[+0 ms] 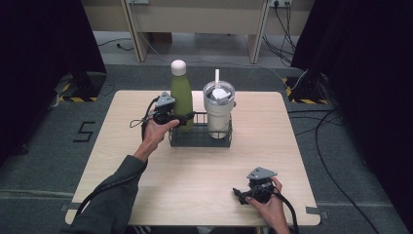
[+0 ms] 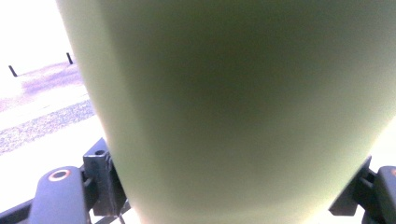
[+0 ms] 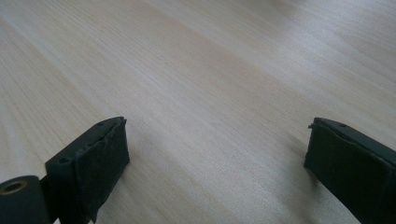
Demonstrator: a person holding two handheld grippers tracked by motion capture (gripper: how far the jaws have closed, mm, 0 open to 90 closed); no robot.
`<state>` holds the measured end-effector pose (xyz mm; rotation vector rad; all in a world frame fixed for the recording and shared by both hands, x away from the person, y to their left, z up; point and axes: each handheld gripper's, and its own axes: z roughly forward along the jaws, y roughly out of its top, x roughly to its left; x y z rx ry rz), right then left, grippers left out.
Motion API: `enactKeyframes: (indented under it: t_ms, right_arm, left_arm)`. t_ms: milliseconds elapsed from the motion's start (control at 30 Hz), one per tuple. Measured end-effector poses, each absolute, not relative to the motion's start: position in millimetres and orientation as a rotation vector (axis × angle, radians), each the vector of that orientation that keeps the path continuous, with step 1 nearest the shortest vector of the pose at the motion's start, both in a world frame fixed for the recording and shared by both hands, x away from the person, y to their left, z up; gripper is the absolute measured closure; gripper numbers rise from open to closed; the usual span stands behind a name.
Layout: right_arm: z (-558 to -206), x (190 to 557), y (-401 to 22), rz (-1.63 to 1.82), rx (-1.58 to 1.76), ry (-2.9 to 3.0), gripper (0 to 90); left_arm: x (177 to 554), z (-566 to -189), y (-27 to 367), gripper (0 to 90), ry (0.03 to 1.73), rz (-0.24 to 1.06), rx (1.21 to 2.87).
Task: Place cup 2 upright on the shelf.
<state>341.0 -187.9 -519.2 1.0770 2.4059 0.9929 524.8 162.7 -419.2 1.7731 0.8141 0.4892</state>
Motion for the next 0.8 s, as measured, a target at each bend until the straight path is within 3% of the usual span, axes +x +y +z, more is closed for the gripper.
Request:
enactKeyframes:
  t_ms: [800]
  right_arm:
    - [-519.5,341.1,-187.8,0.997,1.076,2.403,6.3]
  left_arm:
    - [525.1,-447.3,159.3,20.6,0.802,0.498,1.794]
